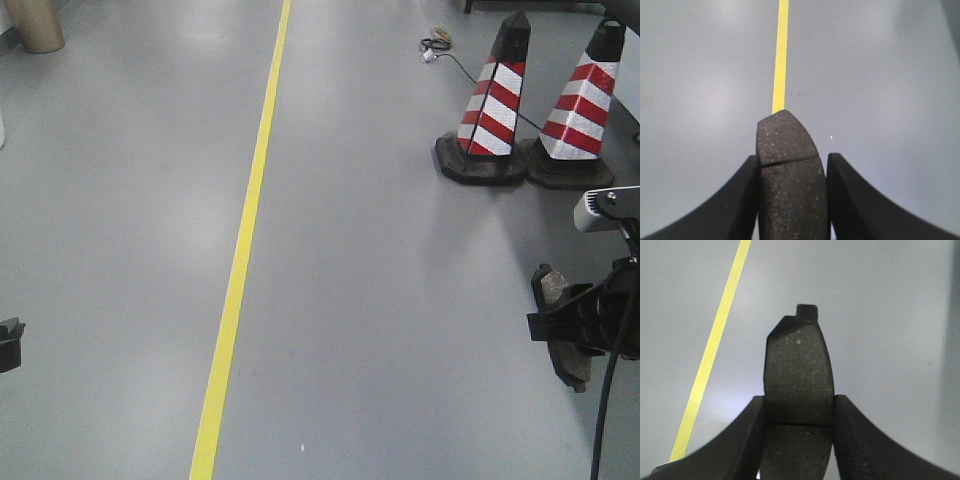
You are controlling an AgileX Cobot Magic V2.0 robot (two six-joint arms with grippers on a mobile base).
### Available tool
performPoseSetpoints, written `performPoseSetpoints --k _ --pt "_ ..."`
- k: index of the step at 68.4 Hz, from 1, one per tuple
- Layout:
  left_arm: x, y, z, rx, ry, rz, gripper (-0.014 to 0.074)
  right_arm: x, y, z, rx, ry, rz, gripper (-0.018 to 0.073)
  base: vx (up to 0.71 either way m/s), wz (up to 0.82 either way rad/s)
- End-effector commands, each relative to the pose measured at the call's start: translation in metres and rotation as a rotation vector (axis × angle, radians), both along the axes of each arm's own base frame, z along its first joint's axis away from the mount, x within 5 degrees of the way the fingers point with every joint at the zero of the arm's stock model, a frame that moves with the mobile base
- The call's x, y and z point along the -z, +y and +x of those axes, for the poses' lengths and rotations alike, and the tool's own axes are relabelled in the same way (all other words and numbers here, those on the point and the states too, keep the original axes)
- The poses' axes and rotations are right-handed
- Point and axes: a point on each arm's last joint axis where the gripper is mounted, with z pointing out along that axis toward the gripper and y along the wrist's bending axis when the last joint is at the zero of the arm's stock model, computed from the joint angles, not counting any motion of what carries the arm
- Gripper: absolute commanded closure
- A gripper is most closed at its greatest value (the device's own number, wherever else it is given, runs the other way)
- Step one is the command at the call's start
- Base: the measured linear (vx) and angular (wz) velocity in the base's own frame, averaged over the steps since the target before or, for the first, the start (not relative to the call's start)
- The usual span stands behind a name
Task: Move and align brake pads A on conveyor
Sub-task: 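Drive forward past the traffic cones toward the black conveyor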
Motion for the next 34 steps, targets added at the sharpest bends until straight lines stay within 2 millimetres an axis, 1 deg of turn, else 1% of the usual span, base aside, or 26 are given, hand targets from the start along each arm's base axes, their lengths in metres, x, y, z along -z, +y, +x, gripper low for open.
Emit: performPoseSetpoints --k 1,34 --pt "-0.0161 -0.0005 0.0055 -0.007 -0.117 -0.009 0.0419 -0.0174 -0.0002 0.0034 -0.001 -0.112 0.005 0.0569 0.68 0.0" --pt "-0.0163 -0.0005 0.0054 -0.007 -0.118 -0.009 0.0419 -0.0174 -0.0002 0.0034 -0.001 -0.112 0.005 0.0569 0.68 0.0"
